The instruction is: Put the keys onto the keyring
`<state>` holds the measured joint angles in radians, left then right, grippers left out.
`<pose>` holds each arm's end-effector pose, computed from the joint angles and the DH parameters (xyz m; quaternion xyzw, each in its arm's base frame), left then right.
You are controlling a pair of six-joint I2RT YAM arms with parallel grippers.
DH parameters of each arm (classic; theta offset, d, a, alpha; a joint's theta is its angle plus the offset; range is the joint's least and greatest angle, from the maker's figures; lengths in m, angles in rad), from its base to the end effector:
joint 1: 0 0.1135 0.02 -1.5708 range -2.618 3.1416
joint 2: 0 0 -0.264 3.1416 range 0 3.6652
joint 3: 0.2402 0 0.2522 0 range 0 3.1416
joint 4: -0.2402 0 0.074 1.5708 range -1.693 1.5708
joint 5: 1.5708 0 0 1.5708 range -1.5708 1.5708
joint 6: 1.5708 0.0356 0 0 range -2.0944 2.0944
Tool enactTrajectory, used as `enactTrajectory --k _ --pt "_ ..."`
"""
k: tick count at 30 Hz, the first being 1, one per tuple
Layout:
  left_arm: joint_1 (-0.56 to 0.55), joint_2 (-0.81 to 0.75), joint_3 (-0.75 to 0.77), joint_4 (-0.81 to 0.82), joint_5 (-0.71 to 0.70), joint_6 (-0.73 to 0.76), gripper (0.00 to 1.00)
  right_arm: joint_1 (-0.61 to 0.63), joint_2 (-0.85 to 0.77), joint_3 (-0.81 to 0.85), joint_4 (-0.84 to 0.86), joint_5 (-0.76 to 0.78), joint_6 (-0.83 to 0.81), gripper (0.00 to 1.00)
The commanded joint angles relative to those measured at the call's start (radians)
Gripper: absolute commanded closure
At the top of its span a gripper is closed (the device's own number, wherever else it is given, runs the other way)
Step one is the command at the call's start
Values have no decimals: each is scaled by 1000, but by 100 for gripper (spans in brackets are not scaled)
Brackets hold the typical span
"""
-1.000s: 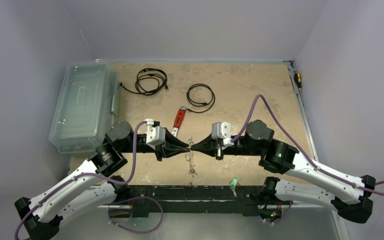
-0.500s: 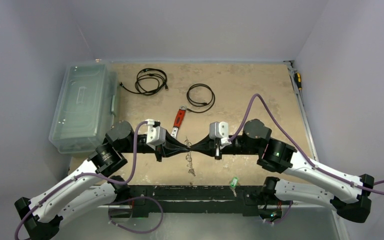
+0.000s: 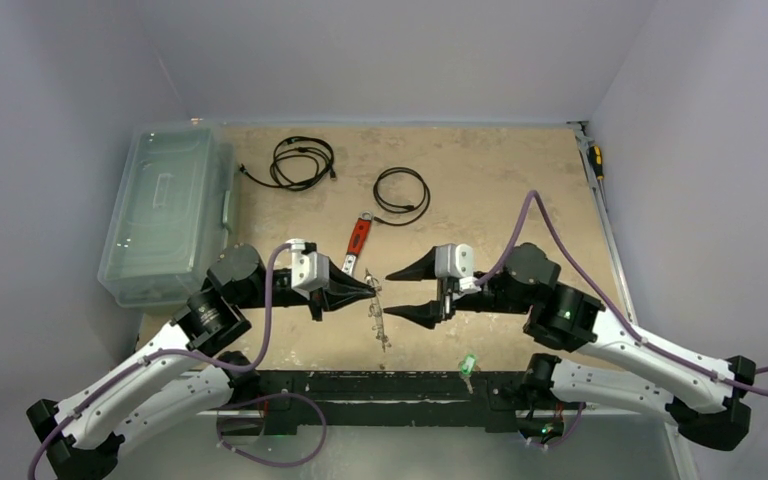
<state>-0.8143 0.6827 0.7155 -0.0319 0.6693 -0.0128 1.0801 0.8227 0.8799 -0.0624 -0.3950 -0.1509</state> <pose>0.0937 -0.1315 0.3481 0.4744 0.5240 -0.4811 0.5186 0.0767 0.1726 0.3804 -0.5143 0.4877 0.4342 0.5559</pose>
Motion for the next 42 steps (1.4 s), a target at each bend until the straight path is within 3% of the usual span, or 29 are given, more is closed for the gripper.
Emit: enactTrajectory --k 1,4,7,11,14,19,22,26,36,42 --pt "-1 -21 6 33 -47 39 100 4 -57 -18 59 75 14 42" --pt "-1 -15 10 4 -68 39 100 4 -89 -37 116 196 35 39" --pt "0 -3 18 -20 -131 48 100 4 -115 -49 145 431 95 37" --pt "-1 -2 22 -43 -219 65 100 4 -109 -38 93 667 229 36" --pt "0 -10 14 -47 -237 93 100 4 -65 11 -121 858 389 35" --pt "1 5 21 -74 -254 120 100 4 13 42 -498 978 763 34" --pt "0 8 21 -76 -257 123 100 4 22 20 -672 969 991 35" --pt "1 9 24 -82 -259 120 100 4 -17 -53 -757 878 1147 36" --pt "1 -1 36 -105 -299 114 100 6 40 -183 -856 698 1278 47" --pt "0 -17 33 -112 -324 117 100 9 43 -285 -795 612 1304 57"
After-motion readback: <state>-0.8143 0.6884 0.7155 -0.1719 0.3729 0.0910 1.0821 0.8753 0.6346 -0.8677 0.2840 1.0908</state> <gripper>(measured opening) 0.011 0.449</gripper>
